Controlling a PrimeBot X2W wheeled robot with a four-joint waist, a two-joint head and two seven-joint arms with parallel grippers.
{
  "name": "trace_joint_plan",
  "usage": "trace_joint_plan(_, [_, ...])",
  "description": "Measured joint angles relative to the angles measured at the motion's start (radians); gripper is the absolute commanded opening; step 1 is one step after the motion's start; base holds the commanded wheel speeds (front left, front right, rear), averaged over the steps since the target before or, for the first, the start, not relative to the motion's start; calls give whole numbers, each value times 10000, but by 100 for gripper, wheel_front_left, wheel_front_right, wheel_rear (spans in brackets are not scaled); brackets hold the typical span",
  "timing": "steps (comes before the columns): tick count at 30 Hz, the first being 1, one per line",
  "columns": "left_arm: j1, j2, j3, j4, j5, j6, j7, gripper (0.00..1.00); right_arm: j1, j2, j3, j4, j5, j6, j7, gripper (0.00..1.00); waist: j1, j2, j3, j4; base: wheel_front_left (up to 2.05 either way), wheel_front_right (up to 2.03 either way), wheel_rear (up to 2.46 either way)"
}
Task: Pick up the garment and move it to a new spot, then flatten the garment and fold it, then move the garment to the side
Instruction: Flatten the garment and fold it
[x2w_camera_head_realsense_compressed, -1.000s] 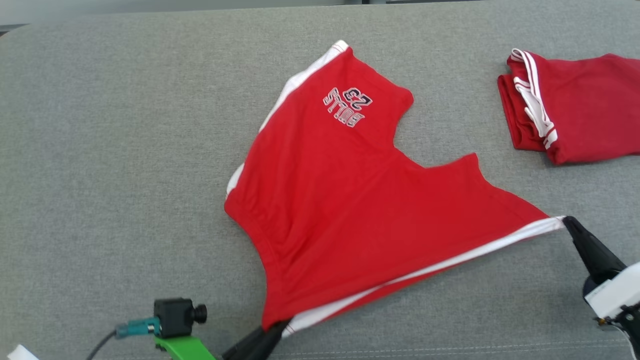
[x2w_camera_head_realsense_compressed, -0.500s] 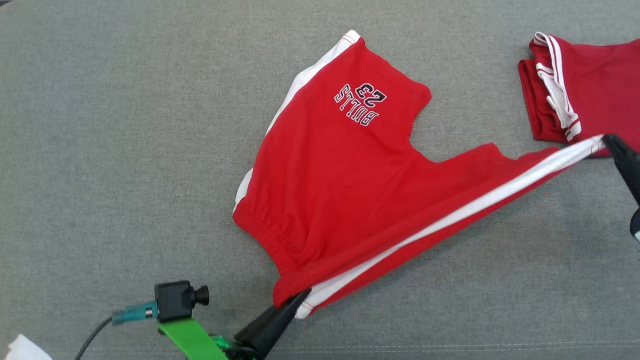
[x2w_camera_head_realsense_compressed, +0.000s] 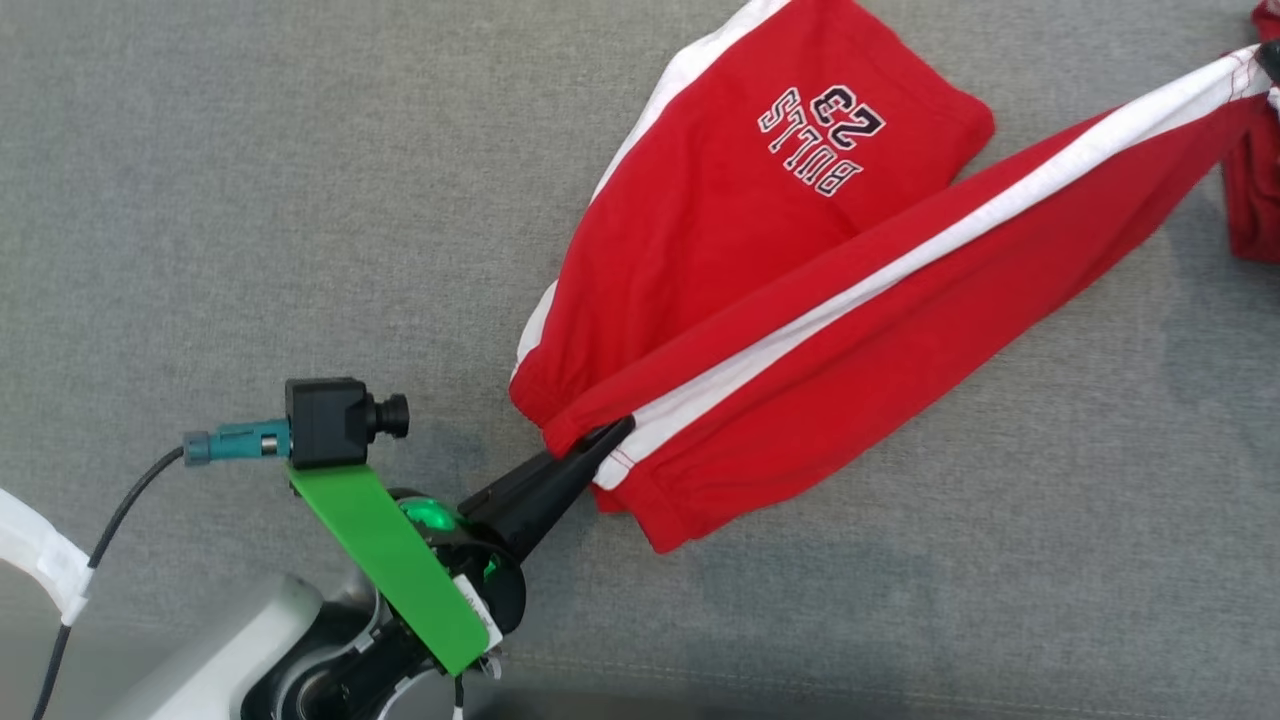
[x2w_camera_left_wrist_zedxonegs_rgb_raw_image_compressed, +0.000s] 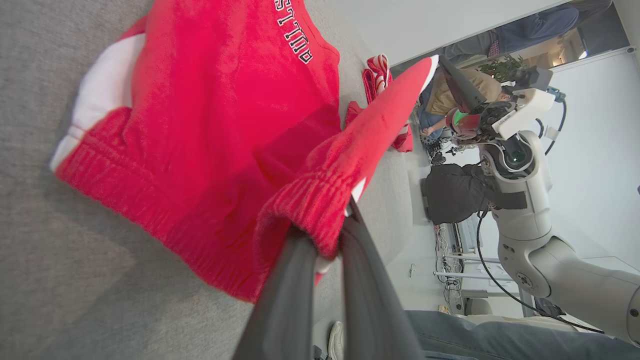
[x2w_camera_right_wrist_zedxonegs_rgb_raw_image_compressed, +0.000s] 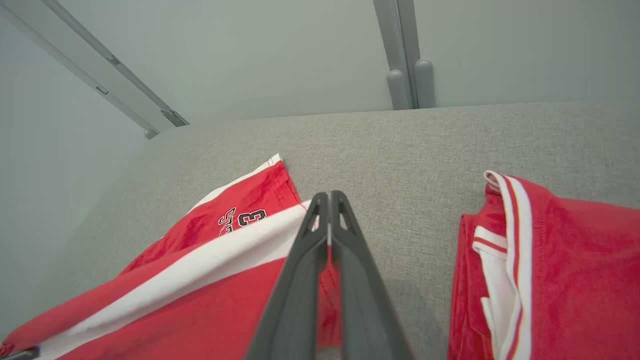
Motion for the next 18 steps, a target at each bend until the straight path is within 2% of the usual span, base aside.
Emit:
trace_joint_plan(7, [-933, -136, 230, -73, -276, -13, 295, 0, -1267, -562, 286, 178, -606, -96, 1103, 0, 0, 0, 813, 788, 0, 0, 0])
trace_joint_plan(18, [-1410, -675, 383, 477, -598, -196, 537, 0, -2843, -374, 1051, 734, -1319, -98, 2057, 0, 0, 0, 1576, 2161, 0, 0, 0])
